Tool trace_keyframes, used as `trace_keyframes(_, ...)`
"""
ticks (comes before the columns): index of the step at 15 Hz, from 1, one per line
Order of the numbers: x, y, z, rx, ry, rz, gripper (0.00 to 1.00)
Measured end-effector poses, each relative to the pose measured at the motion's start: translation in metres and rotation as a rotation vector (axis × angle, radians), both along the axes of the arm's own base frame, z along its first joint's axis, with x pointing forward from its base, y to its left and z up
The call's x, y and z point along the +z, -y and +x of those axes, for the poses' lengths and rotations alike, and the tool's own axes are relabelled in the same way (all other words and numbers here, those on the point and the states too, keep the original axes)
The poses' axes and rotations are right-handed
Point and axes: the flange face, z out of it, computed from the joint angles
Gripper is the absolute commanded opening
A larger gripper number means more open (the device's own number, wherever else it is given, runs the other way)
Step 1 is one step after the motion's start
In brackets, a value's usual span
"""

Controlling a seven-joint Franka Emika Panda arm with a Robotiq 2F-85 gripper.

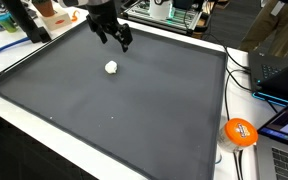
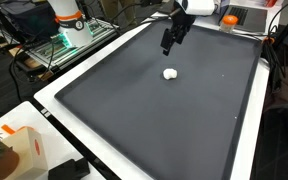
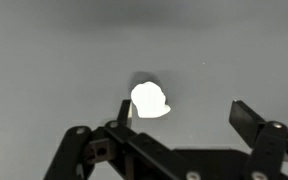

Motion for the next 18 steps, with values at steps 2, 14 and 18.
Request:
trace_keyframes(2,-0.010,-0.006,-0.001,-0.050,-0.012,-0.033,0.88)
trace_keyframes(14,-0.072,-0.014,0.030,-0.239,-0.024,-0.202,0.61)
trace_keyframes(18,-0.085,-0.011,0.040,-0.265,-0.033,-0.227,0.41)
